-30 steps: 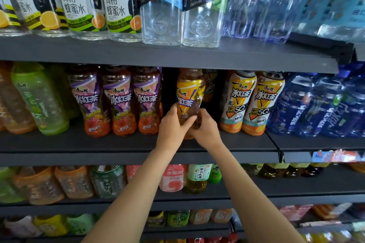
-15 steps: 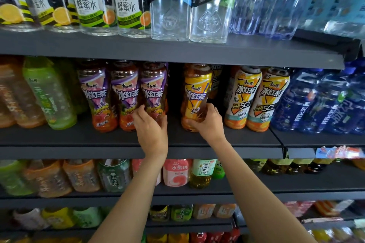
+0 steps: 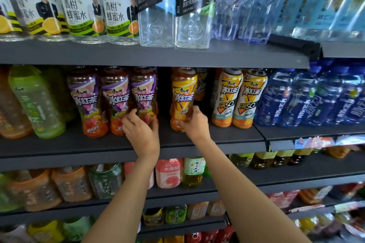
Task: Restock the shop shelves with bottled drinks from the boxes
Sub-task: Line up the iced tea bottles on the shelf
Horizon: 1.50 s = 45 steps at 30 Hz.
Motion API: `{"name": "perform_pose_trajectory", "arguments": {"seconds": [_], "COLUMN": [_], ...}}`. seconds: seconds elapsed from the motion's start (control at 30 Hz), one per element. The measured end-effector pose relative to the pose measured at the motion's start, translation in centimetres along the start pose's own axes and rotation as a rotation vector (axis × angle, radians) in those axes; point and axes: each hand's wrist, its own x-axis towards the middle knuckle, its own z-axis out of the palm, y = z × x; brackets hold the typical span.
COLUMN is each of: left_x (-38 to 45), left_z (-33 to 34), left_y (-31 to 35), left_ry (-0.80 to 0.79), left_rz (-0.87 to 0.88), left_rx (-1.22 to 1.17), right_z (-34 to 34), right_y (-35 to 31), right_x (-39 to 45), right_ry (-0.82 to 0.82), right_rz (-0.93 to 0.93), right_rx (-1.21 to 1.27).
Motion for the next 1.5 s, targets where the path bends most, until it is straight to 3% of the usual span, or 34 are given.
{"name": "perform_pose_trajectory", "arguments": {"seconds": [0.17, 0.23, 0.37, 0.53, 0.63, 0.7, 0.77, 1.07, 1.5], "left_x": [-2.5, -2.9, -3.8, -6.0, -6.5, -6.5, -6.4, -5.8, -3.8], "left_z": [-0.1, 0.2, 1.4, 5.4, 8.5, 10.4, 11.9, 13.7, 15.8], "left_y": [2.6, 3.9, 6.2, 9.3, 11.5, 12.6, 13.1, 12.1, 12.1], "left_ry": [0.004, -0.027, -0.067, -0.295, -0.483, -0.524, -0.522, -0.200, -0.154], "left_rz": [0.264, 0.347, 0.444, 0.487, 0.289, 0.210, 0.110, -0.037, -0.094], "left_rx": [-0.136, -0.169, -0.199, -0.172, -0.218, -0.232, -0.241, -0.098, -0.048], "right_z": [-2.4, -4.1, -7.8, -10.8, -12.2, -12.8, -13.2, -14.0, -14.0], "right_y": [0.4, 1.1, 2.8, 5.7, 8.2, 9.7, 10.8, 11.9, 12.3], "right_x": [-0.6, -1.0, -0.5, 1.5, 3.4, 4.4, 4.9, 5.1, 5.2], "right_ry": [-0.105, 0.029, 0.477, 0.659, 0.482, 0.307, 0.232, 0.187, 0.189], "right_rz": [-0.009, -0.045, -0.060, 0.001, 0.076, 0.076, 0.055, -0.015, -0.062], "right_rx": [0.035, 0.081, 0.127, 0.116, 0.086, 0.112, 0.117, 0.093, 0.065]}}
